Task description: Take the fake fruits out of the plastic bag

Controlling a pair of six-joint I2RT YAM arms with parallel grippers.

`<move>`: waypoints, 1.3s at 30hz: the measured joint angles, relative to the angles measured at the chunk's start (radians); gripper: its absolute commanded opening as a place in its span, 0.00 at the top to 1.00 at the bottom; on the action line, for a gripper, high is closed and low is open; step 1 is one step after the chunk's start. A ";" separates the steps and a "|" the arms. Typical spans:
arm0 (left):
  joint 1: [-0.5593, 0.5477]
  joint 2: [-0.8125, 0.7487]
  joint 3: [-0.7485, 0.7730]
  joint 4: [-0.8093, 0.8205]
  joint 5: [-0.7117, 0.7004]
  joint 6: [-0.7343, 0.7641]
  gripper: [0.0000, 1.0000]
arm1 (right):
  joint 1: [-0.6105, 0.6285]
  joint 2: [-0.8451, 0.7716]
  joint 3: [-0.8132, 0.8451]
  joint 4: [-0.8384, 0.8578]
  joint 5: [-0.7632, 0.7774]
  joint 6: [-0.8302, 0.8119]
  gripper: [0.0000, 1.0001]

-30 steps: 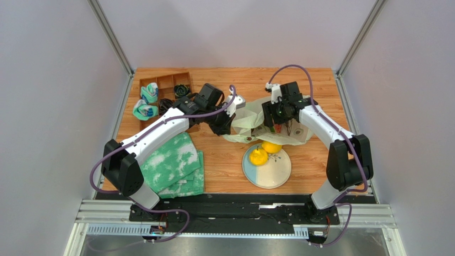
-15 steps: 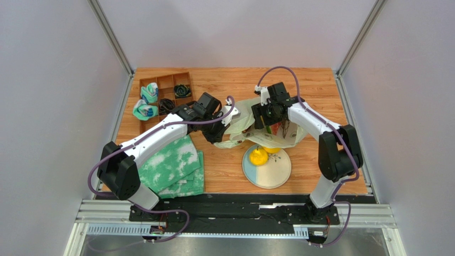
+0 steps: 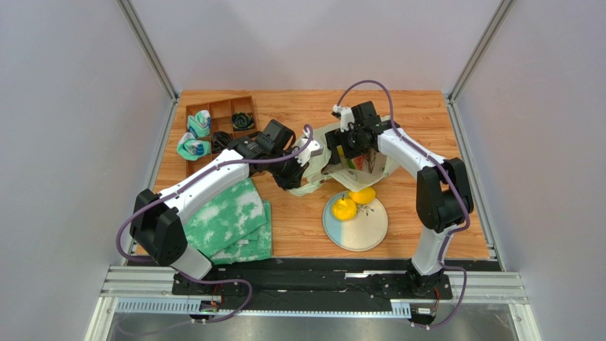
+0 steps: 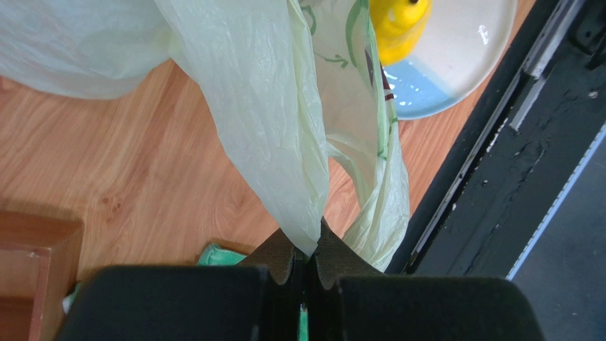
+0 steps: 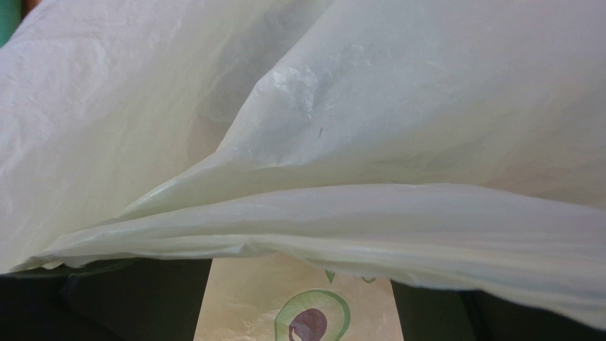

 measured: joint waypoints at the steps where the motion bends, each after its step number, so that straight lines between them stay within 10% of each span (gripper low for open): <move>1: 0.000 0.003 0.017 -0.005 0.012 0.001 1.00 | -0.005 0.000 0.000 -0.001 0.013 0.000 0.14; 16: -0.018 0.446 0.749 -0.021 0.140 0.002 1.00 | -0.663 -0.321 -0.249 -0.047 0.307 -0.061 0.16; 27: -0.148 0.483 0.734 -0.091 0.202 0.063 1.00 | -0.631 -0.861 -0.515 -0.212 0.190 -0.278 0.22; 39: -0.133 0.442 0.597 -0.102 0.066 -0.008 1.00 | -0.379 -0.472 -0.377 -0.084 -0.021 -0.303 0.40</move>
